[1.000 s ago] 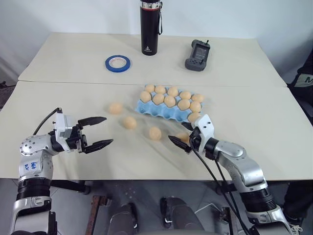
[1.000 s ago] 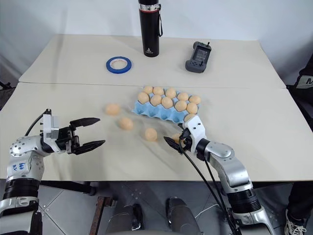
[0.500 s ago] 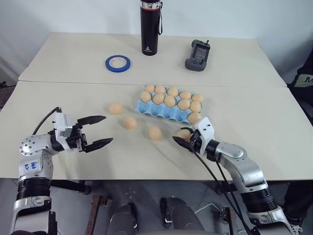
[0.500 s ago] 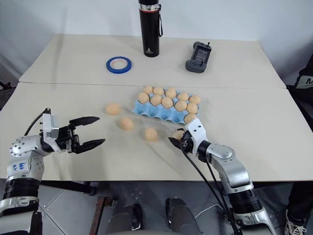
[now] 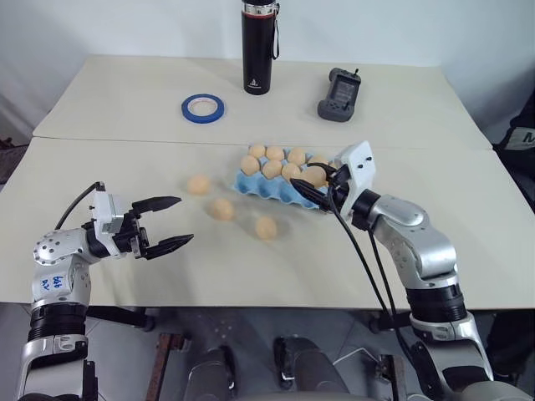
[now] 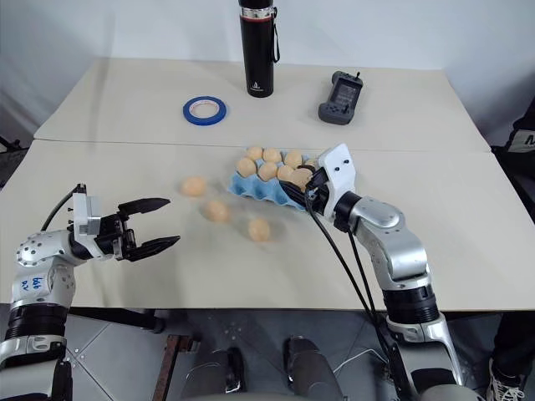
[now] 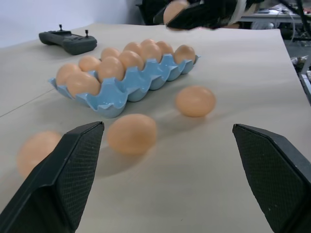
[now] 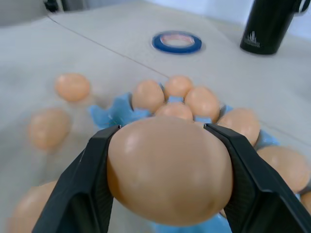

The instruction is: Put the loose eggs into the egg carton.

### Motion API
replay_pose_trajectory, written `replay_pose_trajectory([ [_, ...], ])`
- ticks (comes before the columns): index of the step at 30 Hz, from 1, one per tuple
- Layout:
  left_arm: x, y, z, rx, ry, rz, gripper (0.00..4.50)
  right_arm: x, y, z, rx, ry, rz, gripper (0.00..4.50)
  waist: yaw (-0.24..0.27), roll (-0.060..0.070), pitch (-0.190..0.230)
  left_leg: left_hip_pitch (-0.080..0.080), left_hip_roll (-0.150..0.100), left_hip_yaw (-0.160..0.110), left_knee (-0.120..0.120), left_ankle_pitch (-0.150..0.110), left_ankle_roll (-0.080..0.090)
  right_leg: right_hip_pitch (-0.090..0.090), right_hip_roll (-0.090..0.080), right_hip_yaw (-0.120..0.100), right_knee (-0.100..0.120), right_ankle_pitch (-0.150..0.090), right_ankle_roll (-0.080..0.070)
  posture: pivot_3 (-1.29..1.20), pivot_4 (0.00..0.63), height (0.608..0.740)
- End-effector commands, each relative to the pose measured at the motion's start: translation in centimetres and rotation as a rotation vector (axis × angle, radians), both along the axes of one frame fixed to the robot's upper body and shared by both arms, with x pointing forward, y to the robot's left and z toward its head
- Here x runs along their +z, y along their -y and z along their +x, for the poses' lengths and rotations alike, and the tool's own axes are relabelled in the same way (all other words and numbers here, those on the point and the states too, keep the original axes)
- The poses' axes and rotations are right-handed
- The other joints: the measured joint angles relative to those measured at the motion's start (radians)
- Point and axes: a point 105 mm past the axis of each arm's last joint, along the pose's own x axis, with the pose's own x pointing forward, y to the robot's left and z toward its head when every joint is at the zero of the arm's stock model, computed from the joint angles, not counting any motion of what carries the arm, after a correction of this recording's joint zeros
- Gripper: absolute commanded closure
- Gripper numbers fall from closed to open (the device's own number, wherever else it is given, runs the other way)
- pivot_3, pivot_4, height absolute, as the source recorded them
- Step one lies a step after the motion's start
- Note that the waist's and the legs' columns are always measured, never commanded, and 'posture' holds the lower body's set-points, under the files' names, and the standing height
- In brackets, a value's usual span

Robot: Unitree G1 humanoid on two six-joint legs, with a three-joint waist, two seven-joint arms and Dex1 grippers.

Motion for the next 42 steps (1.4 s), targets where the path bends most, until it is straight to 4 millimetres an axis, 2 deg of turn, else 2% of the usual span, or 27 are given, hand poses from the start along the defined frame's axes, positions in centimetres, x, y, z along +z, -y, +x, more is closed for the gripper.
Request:
replay_pose_trajectory([
  [1,1.2,0.1,-0.5,0.001,0.053,-0.006,0.00,1.0,0.1,0.6,-0.010,0.067,-0.015,2.10,0.000,0.000,0.000,-0.002,0.000,0.000,0.000,0.000,0.000,-0.002,0.000,0.000,0.000,0.000,0.000,0.00,0.150,0.740],
  [4,1.2,-0.3,-0.8,0.018,0.055,-0.002,0.00,0.9,0.5,1.0,-0.029,0.068,-0.019,2.10,0.000,0.000,0.000,-0.011,0.000,0.000,0.002,0.003,-0.004,-0.011,0.000,0.000,0.003,0.000,0.001,0.00,0.150,0.740],
  [10,1.4,-0.7,-0.9,0.036,0.060,-0.003,0.00,0.3,0.4,0.0,0.029,0.038,-0.061,0.05,-0.003,0.000,0.000,-0.011,0.000,0.000,0.003,0.005,-0.006,-0.012,0.001,0.001,0.005,0.000,0.002,0.00,0.150,0.740],
  [17,1.6,-0.6,-0.8,0.034,0.064,-0.010,0.00,1.1,0.5,-1.5,0.080,0.060,-0.077,0.02,-0.002,0.000,0.000,-0.011,0.000,0.000,0.003,0.005,-0.005,-0.011,0.001,0.001,0.005,0.000,0.002,0.00,0.150,0.740],
  [21,1.7,-0.9,-0.5,0.040,0.064,-0.009,0.00,2.2,1.1,-4.7,0.207,0.041,-0.090,0.02,0.002,0.000,0.000,-0.011,0.000,0.000,0.002,0.005,-0.005,-0.012,0.001,0.000,0.004,0.000,0.002,0.00,0.150,0.740],
  [26,1.9,-1.3,-0.3,0.053,0.058,-0.010,0.00,0.3,2.7,-9.7,0.354,-0.079,-0.153,0.02,0.011,0.000,0.000,-0.011,0.000,-0.001,0.002,0.002,-0.001,-0.010,0.001,-0.001,0.003,0.000,0.002,0.00,0.150,0.740],
  [30,2.3,-1.9,-0.3,0.062,0.069,0.000,0.00,-1.2,3.6,-11.8,0.385,-0.153,-0.162,0.02,0.005,0.000,0.000,-0.010,-0.001,-0.002,0.003,0.002,0.000,-0.009,0.000,0.000,0.003,0.000,0.003,0.00,0.150,0.740],
  [36,2.5,-2.6,-0.4,0.088,0.075,0.003,0.00,-1.8,3.8,-12.5,0.380,-0.179,-0.149,0.02,0.000,0.000,0.000,-0.009,-0.001,-0.002,0.003,0.005,0.001,-0.009,0.001,0.000,0.004,0.002,0.002,0.00,0.150,0.740],
  [42,2.7,-2.8,-0.6,0.100,0.081,0.002,0.00,-1.9,2.7,-12.1,0.380,-0.148,-0.117,0.02,0.003,-0.001,0.000,-0.010,-0.001,-0.002,0.003,0.005,0.001,-0.009,0.000,-0.001,0.004,0.002,0.002,0.00,0.150,0.740],
])
